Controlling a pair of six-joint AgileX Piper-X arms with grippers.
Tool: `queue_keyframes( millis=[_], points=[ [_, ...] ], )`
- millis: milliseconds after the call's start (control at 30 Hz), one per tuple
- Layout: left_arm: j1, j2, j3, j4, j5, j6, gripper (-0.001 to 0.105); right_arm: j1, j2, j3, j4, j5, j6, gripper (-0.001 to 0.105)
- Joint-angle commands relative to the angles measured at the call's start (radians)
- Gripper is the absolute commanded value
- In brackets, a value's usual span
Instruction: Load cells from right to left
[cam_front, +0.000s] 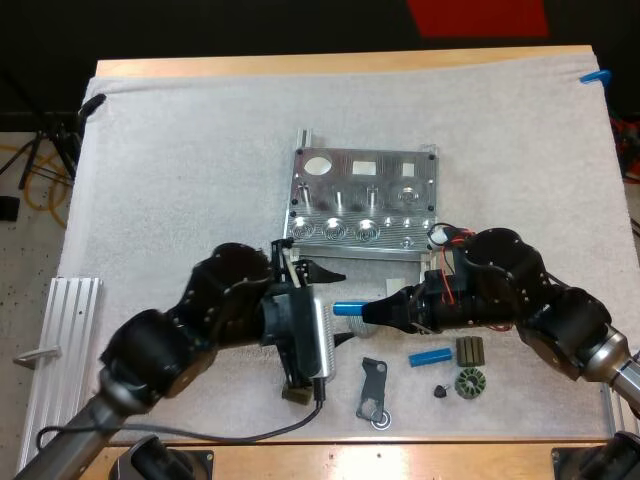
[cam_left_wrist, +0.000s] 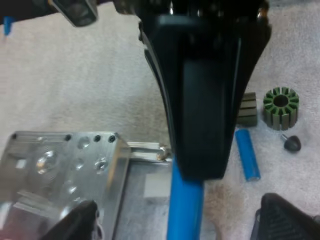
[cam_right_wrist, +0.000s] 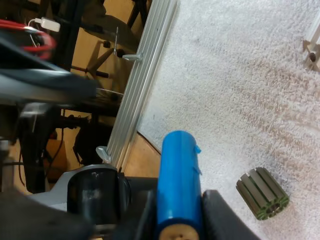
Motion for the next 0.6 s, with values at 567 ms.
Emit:
queue_keyframes(
  millis=[567],
  points=[
    [-0.001, -0.167, -0.01, 0.088, -0.273, -0.447, 0.065, -0.002, -0.003, -0.244, 0.448, 0.346, -0.453, 0.016]
  ],
)
